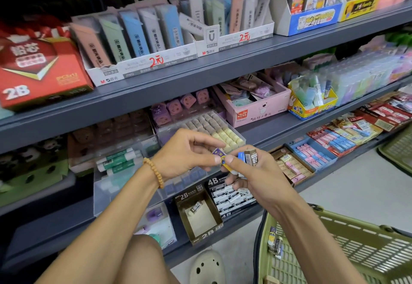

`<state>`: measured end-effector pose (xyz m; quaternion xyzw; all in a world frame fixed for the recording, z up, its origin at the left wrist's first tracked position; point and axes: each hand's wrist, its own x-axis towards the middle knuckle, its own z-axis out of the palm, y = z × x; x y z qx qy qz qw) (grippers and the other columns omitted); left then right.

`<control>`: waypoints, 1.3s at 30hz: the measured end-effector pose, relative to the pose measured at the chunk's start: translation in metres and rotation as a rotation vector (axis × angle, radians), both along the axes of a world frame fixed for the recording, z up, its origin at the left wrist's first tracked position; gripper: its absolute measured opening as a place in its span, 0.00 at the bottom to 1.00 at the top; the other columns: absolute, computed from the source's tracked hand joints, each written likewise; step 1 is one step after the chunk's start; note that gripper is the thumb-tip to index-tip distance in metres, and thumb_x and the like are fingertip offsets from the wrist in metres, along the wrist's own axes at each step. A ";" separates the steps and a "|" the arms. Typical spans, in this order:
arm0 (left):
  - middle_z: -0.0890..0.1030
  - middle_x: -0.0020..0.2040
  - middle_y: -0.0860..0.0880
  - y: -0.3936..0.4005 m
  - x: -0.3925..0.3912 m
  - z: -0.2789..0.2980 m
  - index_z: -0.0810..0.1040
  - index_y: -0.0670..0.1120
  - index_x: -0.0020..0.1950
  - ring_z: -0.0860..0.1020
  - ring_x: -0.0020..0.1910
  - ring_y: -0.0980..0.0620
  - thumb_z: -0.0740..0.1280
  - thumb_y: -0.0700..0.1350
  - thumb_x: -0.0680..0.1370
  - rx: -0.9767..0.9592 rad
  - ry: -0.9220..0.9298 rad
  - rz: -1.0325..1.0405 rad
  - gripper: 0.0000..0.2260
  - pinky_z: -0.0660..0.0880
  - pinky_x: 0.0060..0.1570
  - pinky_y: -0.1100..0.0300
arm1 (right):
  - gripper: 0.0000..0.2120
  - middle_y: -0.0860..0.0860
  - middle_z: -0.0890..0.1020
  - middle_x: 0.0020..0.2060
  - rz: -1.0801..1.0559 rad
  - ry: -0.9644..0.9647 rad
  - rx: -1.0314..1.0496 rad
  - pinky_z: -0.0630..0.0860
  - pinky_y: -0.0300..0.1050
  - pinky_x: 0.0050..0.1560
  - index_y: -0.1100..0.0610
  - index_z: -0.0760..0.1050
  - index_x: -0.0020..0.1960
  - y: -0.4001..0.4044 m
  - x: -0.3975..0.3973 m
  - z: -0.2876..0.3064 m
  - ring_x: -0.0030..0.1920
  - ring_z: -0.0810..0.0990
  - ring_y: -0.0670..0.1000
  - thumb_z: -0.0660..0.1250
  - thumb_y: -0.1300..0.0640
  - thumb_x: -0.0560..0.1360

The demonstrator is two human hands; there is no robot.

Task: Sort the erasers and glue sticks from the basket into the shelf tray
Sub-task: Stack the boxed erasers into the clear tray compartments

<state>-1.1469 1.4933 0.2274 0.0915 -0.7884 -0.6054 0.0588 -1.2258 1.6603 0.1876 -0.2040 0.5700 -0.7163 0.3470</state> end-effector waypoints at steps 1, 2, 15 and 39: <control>0.84 0.39 0.47 -0.001 0.003 0.000 0.82 0.42 0.51 0.82 0.34 0.55 0.73 0.30 0.70 -0.004 0.004 -0.002 0.13 0.79 0.37 0.64 | 0.03 0.58 0.83 0.36 0.008 0.000 -0.011 0.76 0.41 0.29 0.61 0.77 0.48 -0.004 0.002 0.002 0.30 0.80 0.53 0.70 0.62 0.76; 0.84 0.39 0.47 -0.002 0.006 -0.001 0.82 0.42 0.51 0.82 0.35 0.54 0.73 0.30 0.70 -0.003 0.012 0.014 0.13 0.80 0.38 0.64 | 0.03 0.57 0.83 0.35 0.015 -0.007 -0.019 0.77 0.41 0.30 0.61 0.77 0.48 -0.007 0.004 0.004 0.30 0.80 0.53 0.70 0.62 0.76; 0.78 0.42 0.49 -0.031 0.012 -0.001 0.74 0.46 0.60 0.82 0.32 0.48 0.63 0.37 0.79 -0.083 -0.064 0.467 0.11 0.72 0.24 0.64 | 0.03 0.50 0.75 0.32 -0.072 0.006 0.163 0.60 0.35 0.21 0.58 0.77 0.51 -0.012 0.008 0.008 0.25 0.67 0.47 0.68 0.59 0.79; 0.79 0.38 0.57 -0.080 -0.062 -0.014 0.80 0.52 0.41 0.76 0.35 0.57 0.75 0.43 0.68 -0.845 -0.183 0.234 0.07 0.68 0.35 0.66 | 0.09 0.65 0.75 0.40 -0.051 -0.037 0.093 0.65 0.39 0.28 0.56 0.77 0.55 -0.007 -0.023 -0.010 0.30 0.68 0.48 0.70 0.66 0.76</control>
